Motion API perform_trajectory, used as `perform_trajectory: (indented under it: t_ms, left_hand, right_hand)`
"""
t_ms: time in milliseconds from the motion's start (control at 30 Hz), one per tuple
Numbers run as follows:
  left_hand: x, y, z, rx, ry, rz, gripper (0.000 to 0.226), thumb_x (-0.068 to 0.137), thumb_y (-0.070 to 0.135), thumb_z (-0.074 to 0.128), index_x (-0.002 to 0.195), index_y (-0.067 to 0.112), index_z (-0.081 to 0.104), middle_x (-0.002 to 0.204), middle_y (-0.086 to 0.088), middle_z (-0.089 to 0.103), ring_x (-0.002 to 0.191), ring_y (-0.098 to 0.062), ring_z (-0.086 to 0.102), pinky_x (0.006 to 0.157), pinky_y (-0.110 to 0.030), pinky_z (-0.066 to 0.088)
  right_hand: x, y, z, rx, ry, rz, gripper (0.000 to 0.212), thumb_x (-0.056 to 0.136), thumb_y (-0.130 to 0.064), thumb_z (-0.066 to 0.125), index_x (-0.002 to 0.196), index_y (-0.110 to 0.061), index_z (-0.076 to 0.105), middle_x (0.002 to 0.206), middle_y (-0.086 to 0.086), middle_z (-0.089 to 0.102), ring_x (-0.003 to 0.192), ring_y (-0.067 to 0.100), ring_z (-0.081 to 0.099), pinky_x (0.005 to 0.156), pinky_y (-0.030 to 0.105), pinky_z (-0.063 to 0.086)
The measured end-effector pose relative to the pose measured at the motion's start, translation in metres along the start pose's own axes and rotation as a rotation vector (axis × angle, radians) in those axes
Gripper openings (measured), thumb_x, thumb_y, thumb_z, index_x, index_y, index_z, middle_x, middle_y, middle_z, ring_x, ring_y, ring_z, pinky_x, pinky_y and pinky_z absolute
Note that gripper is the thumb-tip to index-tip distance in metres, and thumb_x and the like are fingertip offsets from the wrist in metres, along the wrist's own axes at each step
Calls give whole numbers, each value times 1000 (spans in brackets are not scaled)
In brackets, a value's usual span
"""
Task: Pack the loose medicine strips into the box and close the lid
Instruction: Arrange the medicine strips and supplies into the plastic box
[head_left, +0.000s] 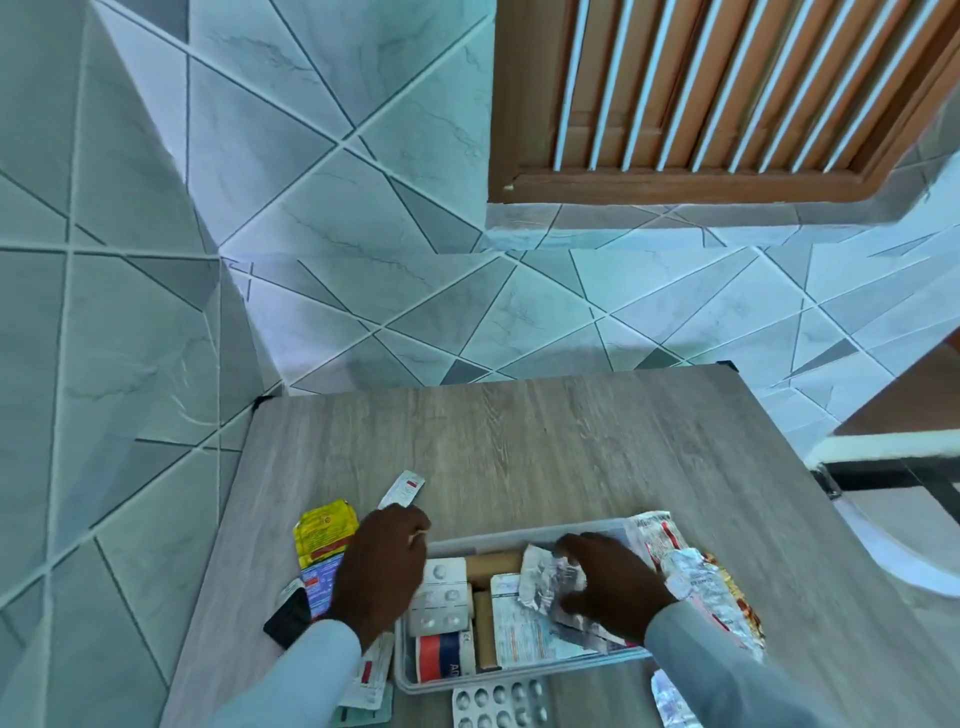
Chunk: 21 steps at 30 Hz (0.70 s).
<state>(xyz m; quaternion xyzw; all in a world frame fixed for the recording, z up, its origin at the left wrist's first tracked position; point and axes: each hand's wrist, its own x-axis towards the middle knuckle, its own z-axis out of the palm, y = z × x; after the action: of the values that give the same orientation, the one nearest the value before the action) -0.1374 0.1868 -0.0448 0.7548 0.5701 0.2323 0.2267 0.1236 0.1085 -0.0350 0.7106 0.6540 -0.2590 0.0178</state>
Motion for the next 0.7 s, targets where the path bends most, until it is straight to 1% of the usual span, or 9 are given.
perform_trajectory:
  t_ms: [67, 167, 200, 267, 333, 400, 467, 600, 700]
  left_hand:
    - [4, -24, -13, -40, 56, -134, 20, 78, 16, 54, 90, 14, 70, 90, -9, 69, 89, -29, 63, 81, -38, 51]
    - [6, -63, -25, -25, 32, -330, 22, 77, 13, 58, 96, 14, 68, 98, -13, 67, 97, -34, 62, 85, -38, 49]
    - [5, -73, -27, -13, -10, -402, 29, 76, 14, 60, 105, 15, 65, 105, -15, 64, 102, -36, 60, 88, -41, 49]
    - [2, -90, -32, 65, -127, -517, 55, 74, 21, 69, 126, 20, 51, 120, -17, 54, 114, -38, 52, 94, -45, 46]
    - [-1, -98, -35, 176, -254, -529, 82, 71, 36, 74, 141, 26, 32, 139, -14, 41, 127, -35, 41, 101, -46, 41]
    - [0, -103, -37, 265, -354, -512, 102, 66, 48, 76, 147, 33, 16, 156, -10, 18, 140, -32, 22, 106, -50, 32]
    - [6, -107, -38, 315, -420, -477, 114, 61, 55, 78, 147, 38, 6, 160, -6, 0, 145, -32, 6, 107, -56, 26]
    - [22, -118, -37, 401, -504, -374, 123, 58, 49, 82, 146, 42, -3, 160, -3, -9, 146, -34, -3, 109, -60, 22]
    - [29, -127, -36, 412, -540, -359, 123, 58, 44, 83, 146, 41, -3, 160, -3, -2, 146, -33, 2, 110, -59, 23]
  right_hand:
    - [0, -7, 3, -171, -55, -41, 69, 64, -44, 73, 127, -30, 48, 129, 0, 56, 121, 25, 51, 102, 38, 42]
    - [1, -15, 11, -375, -38, -93, 65, 67, -38, 75, 124, -27, 46, 130, 3, 52, 120, 29, 49, 97, 44, 45]
    - [1, -18, 12, -387, -47, -89, 66, 67, -37, 76, 124, -26, 45, 129, 4, 52, 120, 29, 49, 96, 45, 45]
    - [4, -26, 7, -364, -56, -81, 63, 69, -39, 76, 123, -26, 46, 126, 3, 54, 118, 28, 51, 94, 42, 45]
    - [10, -37, -7, -290, -18, -99, 49, 73, -42, 72, 114, -26, 51, 118, 0, 58, 112, 23, 55, 89, 36, 45]
    - [22, -51, -23, -215, 35, -154, 33, 79, -40, 65, 106, -25, 53, 109, -1, 60, 105, 20, 56, 83, 31, 43]
    - [40, -67, -37, -163, 67, -196, 27, 82, -36, 61, 105, -25, 54, 106, -1, 60, 101, 19, 57, 81, 30, 43]
    - [92, -100, -42, -73, 72, -220, 30, 85, -28, 61, 114, -25, 54, 111, 1, 61, 104, 21, 57, 86, 33, 46]
    - [127, -125, -30, -74, 25, -212, 39, 88, -21, 59, 125, -24, 50, 125, 3, 57, 116, 23, 53, 95, 38, 46]
